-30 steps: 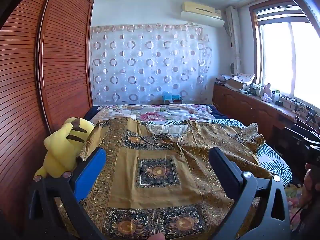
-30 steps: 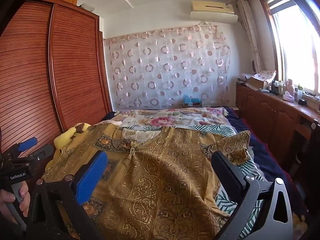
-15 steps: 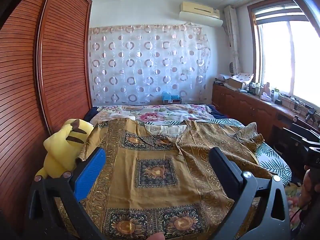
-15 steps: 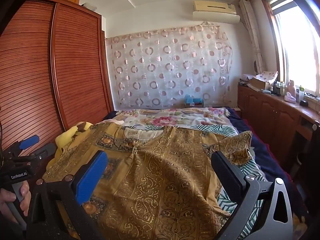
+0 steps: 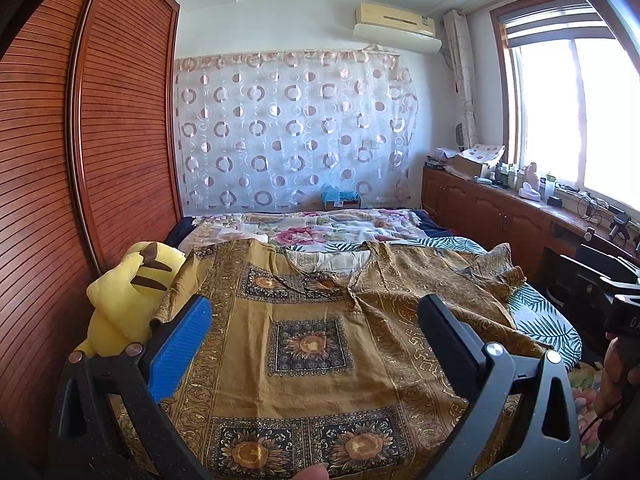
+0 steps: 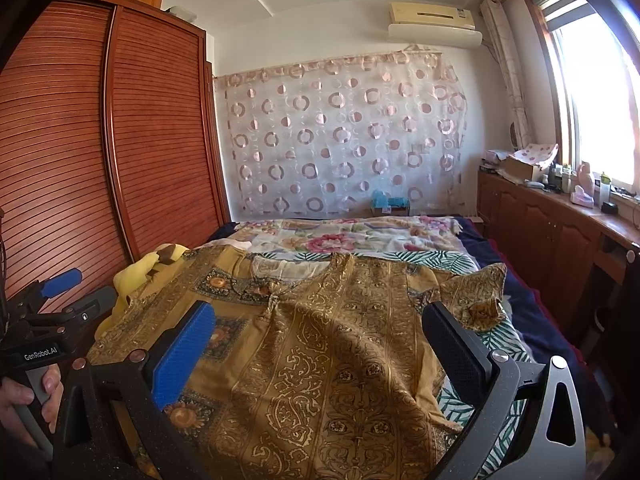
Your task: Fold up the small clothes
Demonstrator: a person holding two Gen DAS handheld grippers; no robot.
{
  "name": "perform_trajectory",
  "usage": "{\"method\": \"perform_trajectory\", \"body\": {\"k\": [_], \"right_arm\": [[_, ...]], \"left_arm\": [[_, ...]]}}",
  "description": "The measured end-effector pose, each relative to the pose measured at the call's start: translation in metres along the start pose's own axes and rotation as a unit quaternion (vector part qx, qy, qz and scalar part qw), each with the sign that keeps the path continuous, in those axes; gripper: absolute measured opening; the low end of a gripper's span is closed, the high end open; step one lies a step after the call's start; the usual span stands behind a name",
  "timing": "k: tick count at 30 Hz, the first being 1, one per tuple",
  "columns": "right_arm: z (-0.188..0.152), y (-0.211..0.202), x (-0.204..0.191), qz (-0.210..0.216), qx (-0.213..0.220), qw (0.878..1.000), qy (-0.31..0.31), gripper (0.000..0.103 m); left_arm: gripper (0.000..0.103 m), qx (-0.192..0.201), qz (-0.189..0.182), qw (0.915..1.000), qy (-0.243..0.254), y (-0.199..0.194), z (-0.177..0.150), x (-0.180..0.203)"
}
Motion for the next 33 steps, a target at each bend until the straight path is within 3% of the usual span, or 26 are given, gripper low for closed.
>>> {"method": "perform_trajectory", "body": {"k": [33], "right_arm": [[0.0012, 0.0004, -0.001, 0.003, 0.003, 1.0, -0.003, 0.103]], "left_arm": [[0.103, 0.004, 0.001, 1.0, 0.004, -0.0042, 0.0034, 0.0052]]}}
Point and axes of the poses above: each gripper's, at about its wrist camera, not at the fingertips, and y roughly the way its jaws point, x to its right, z to its top, the point moved 7 cm from there along y, roughly the way its jaws point, and after that the axes turned 11 degrees about y, right-handed, at the moved point
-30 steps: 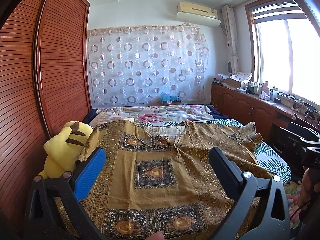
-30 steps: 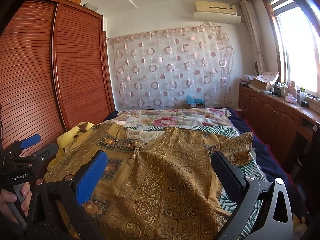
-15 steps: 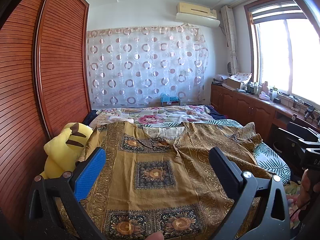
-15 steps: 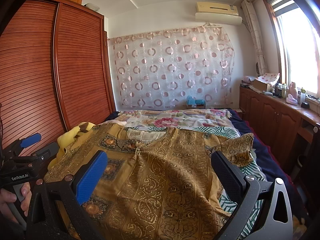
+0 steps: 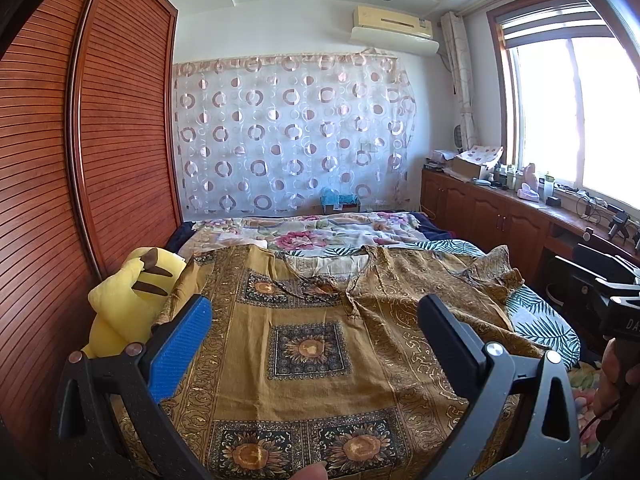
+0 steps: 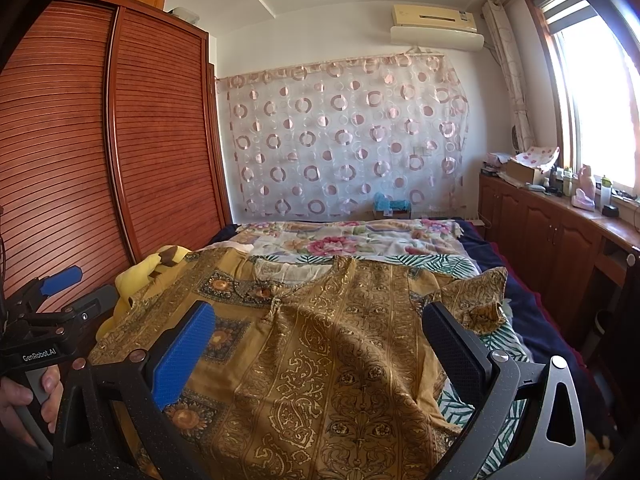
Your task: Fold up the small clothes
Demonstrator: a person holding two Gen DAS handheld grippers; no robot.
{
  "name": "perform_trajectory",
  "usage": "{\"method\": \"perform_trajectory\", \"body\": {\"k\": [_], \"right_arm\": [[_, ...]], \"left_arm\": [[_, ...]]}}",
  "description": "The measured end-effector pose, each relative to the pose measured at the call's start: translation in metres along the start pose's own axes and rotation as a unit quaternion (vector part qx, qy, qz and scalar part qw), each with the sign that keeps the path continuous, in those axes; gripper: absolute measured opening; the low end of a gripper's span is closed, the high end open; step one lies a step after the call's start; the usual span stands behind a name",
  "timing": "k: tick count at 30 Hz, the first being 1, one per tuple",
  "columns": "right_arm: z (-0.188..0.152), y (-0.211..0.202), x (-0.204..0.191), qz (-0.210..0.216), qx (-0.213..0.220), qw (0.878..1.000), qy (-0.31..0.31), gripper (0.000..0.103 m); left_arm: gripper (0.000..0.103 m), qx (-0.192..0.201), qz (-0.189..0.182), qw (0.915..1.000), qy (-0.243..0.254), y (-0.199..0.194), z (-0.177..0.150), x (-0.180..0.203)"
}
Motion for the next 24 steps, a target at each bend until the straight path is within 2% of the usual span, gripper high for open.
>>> {"method": "perform_trajectory", "body": {"k": [24], "right_arm": [[0.0, 0.0007, -0.0003, 0.001, 0.001, 1.0, -0.001, 0.103]], "left_arm": [[0.103, 0.001, 0.002, 1.0, 0.005, -0.0026, 0.0032, 0.0027]]}}
Point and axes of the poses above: each gripper's, at about its wrist camera, not at the fingertips, and y roughly the way its jaws point, x to its right, z to its top, the point moved 7 cm from there along y, roughly the way its jaws point, and after that the axes turned 11 degrees about y, right-handed, at the moved point
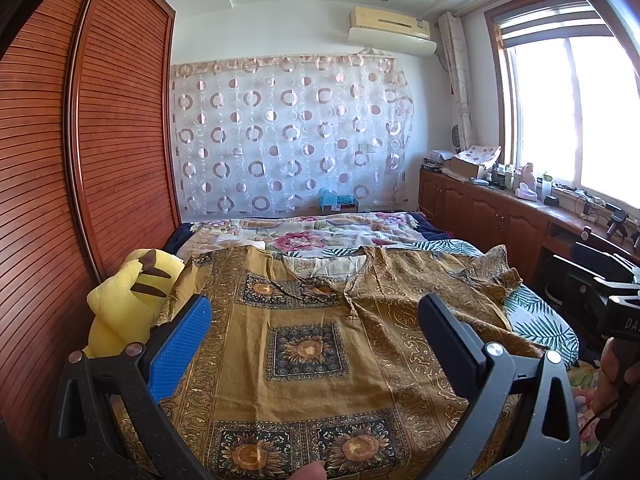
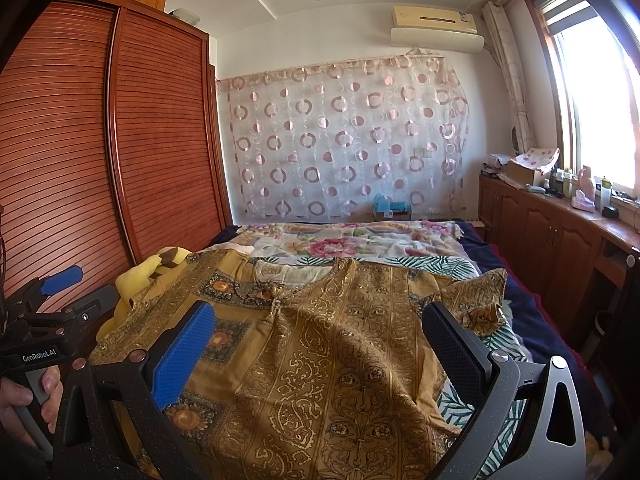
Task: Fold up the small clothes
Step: 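Reach the left tool to the shirt edge beside the plush toy and grasp it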
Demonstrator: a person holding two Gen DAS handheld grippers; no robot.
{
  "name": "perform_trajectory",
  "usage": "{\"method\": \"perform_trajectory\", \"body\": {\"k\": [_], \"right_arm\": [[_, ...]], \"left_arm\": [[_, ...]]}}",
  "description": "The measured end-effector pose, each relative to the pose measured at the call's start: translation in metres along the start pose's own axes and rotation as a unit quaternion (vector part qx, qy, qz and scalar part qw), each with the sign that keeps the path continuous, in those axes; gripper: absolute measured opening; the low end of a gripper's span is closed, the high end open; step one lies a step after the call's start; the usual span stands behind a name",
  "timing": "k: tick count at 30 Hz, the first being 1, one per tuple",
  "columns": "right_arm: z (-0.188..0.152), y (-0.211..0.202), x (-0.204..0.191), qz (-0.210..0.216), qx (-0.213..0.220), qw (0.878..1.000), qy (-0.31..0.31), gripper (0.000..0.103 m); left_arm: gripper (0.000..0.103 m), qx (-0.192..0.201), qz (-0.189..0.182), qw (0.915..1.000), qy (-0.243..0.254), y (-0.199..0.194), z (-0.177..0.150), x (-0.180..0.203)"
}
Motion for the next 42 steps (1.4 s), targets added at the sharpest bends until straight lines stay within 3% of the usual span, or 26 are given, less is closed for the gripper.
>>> {"method": "perform_trajectory", "body": {"k": [6, 12, 26, 31, 34, 39, 42], "right_arm": [[-0.01, 0.017, -0.002, 0.026, -0.028, 0.999, -0.003, 0.103], [-0.016, 0.043, -0.003, 0.049, -0.055, 0.997, -0.012, 0.103], [-0.031, 0.115, -0.019, 0.068, -0.118, 0.99, -0.039, 0.101], [-0.04, 0.13, -0.027, 0.072, -0.136, 0.987, -0.048, 0.101], [-0.041, 0.137, -0.033, 0.073, -0.141, 0.986, -0.052, 0.101], [-0.043, 0.141, -0.037, 0.078, -0.149, 0.984, -0.056, 0.101], [-0.045, 0.141, -0.036, 0.078, -0.148, 0.984, -0.058, 0.101]], "left_arm": [[0.103, -0.026, -0.029, 0.9992, 0.002, 0.011, -0.011, -0.007], [0.103, -0.062, -0.032, 0.9973, 0.023, 0.031, -0.043, -0.018], [0.103, -0.137, 0.019, 0.9904, -0.003, 0.082, -0.096, -0.125], [0.086, -0.152, 0.025, 0.9879, -0.015, 0.107, -0.093, -0.168], [0.066, -0.169, 0.028, 0.9851, -0.02, 0.127, -0.089, -0.188], [0.048, -0.194, 0.006, 0.9806, -0.025, 0.173, -0.079, -0.201], [0.04, -0.218, 0.012, 0.9758, -0.015, 0.202, -0.082, -0.206]]}}
Point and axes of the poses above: each gripper's, at about its wrist camera, not at the fingertips, and y roughly the way its jaws point, x to its right, z to its top, the point moved 7 cm from there along y, roughly the way its jaws point, and after that the axes turned 11 degrees about y, right-handed, at the moved point
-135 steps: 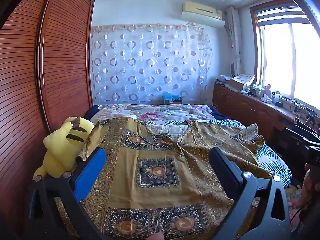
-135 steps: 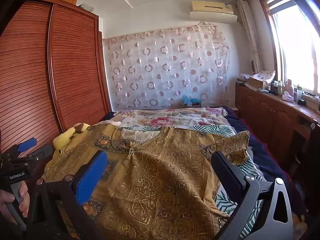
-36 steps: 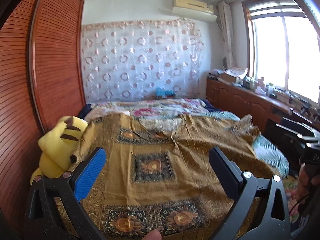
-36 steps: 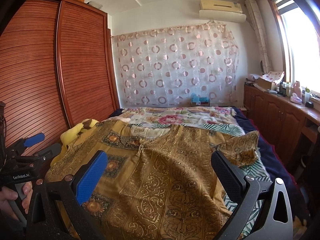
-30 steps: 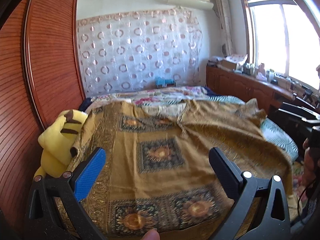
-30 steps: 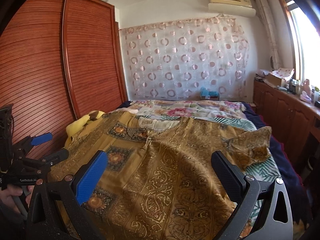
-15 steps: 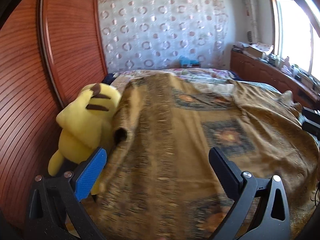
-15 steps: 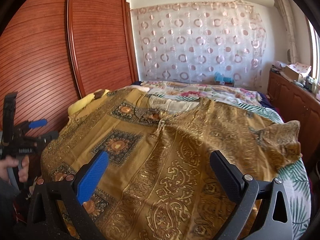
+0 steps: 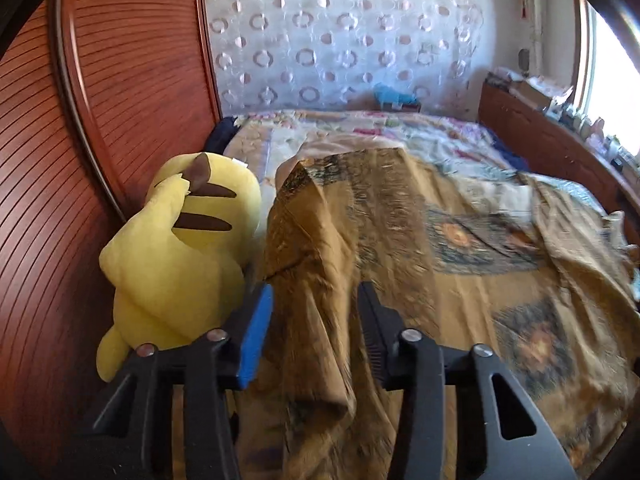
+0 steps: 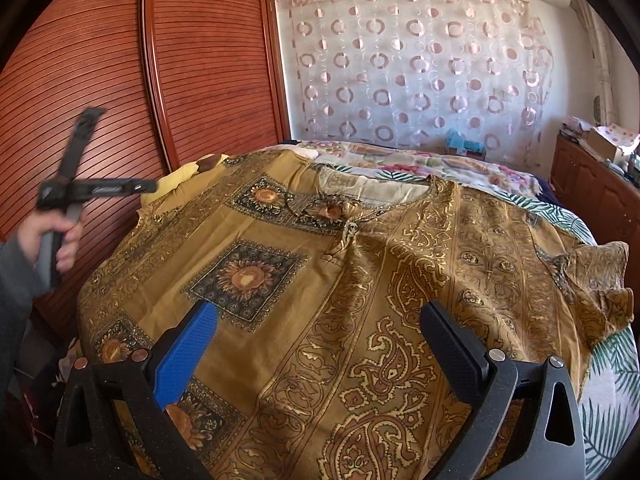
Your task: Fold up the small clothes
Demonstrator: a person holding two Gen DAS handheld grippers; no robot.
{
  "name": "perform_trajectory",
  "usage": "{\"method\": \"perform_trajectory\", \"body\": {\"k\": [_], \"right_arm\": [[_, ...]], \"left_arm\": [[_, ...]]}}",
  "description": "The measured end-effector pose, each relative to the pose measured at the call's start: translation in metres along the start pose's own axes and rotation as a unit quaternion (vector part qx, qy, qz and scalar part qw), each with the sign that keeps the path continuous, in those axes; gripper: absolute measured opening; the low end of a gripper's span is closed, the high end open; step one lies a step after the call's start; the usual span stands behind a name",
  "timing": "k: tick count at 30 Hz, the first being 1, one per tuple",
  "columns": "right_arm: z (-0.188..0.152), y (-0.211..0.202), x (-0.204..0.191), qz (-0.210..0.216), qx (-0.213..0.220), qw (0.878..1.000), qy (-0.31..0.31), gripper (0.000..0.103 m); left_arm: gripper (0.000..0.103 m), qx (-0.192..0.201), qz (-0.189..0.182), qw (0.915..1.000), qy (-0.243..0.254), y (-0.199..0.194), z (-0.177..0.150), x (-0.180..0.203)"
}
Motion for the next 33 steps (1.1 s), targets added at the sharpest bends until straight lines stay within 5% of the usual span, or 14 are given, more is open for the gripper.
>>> {"method": "perform_trajectory", "body": {"k": [4, 6, 9, 16, 25, 28, 30, 33], "right_arm": [[-0.003, 0.004, 0.005, -0.003, -0.003, 1.0, 0.005, 0.101], [-0.005, 0.006, 0.01, -0.008, -0.005, 1.0, 0.007, 0.101], [-0.008, 0.005, 0.015, -0.01, -0.005, 1.0, 0.014, 0.101], [-0.012, 0.001, 0.018, -0.012, -0.003, 1.0, 0.022, 0.101], [-0.013, -0.002, 0.019, -0.012, -0.001, 0.999, 0.031, 0.101], [-0.014, -0.005, 0.02, -0.012, -0.001, 0.999, 0.032, 0.101], [-0.013, -0.004, 0.021, -0.01, -0.003, 0.999, 0.034, 0.101], [-0.014, -0.004, 0.021, -0.008, -0.004, 0.999, 0.036, 0.101]], "left_arm": [[0.03, -0.033, 0.001, 0.9993, 0.018, 0.033, 0.003, 0.0], [0.015, -0.049, 0.013, 0.9982, 0.031, 0.044, 0.003, 0.001], [0.006, -0.055, 0.019, 0.9974, 0.042, 0.047, 0.004, 0.002], [0.005, -0.013, 0.032, 0.9956, 0.087, 0.012, 0.033, 0.021], [0.006, 0.027, -0.027, 0.9859, 0.163, -0.025, 0.05, 0.091], [0.022, 0.034, -0.073, 0.9855, 0.149, -0.034, 0.048, 0.1], [0.048, 0.05, -0.081, 0.9858, 0.138, -0.044, 0.05, 0.097], [0.07, 0.081, -0.097, 0.9856, 0.113, -0.063, 0.051, 0.084]]}}
Point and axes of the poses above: each gripper's, at about its wrist camera, not at the fingertips, and y roughly the way its jaws point, x to its right, z to its top, the point moved 7 cm from there along y, roughly the way its jaws point, and after that the axes turned 11 degrees about y, right-handed, at the moved point
